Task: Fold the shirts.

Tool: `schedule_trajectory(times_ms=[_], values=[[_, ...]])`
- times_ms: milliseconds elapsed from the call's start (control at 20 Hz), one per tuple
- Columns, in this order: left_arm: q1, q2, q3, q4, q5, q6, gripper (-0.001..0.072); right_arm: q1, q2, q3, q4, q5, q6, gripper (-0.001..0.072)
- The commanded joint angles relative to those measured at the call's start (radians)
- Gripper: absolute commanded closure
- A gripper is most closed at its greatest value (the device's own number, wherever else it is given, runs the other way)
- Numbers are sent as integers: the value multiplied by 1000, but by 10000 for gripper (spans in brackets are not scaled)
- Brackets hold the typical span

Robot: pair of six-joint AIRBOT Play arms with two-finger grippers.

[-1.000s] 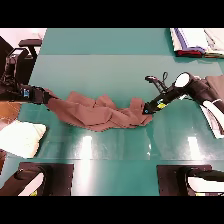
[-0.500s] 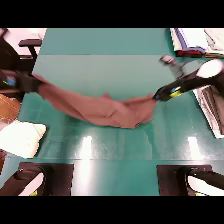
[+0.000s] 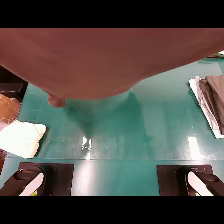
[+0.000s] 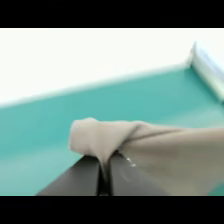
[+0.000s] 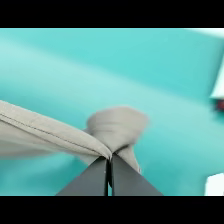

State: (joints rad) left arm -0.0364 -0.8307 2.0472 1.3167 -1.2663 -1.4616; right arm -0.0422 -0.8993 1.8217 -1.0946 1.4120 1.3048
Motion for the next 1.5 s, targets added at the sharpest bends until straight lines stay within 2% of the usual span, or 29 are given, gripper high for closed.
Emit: schedule_trajectory(times_ms=[0,150,250,400,600,750,950,1000,1050,1100,1150,1300,1450], values=[[1,-1,109,-1,60,-6,682,-126,14,165,-5,80,47,697],[1,-2,71,-19,71,-5,682,-168,-91,330,-4,173,93,698],[1,-3,-27,-14,77,-5,682,-126,-172,375,-5,180,109,698],[1,-64,-205,-14,40,-3,682,0,-285,264,-21,147,126,698],[1,-281,-391,-8,-39,4,680,122,-502,63,-136,135,129,699],[1,-475,-482,-12,33,24,680,156,-670,32,-218,93,127,698],[1,-668,-486,-6,138,29,675,147,-781,32,-209,30,128,695],[1,-683,-486,-6,158,29,480,139,-786,32,-206,17,128,616],[5,-687,-486,-5,171,29,230,131,-786,33,-206,4,128,391],[14,-685,-482,-6,167,30,206,116,-786,43,-203,17,128,323],[29,-685,-466,-6,136,29,207,98,-785,55,-177,51,128,324],[126,-668,-436,-19,-63,30,207,25,-750,16,-2,175,96,326],[219,-571,-629,-22,-67,31,207,-25,-615,-224,82,145,53,326]])
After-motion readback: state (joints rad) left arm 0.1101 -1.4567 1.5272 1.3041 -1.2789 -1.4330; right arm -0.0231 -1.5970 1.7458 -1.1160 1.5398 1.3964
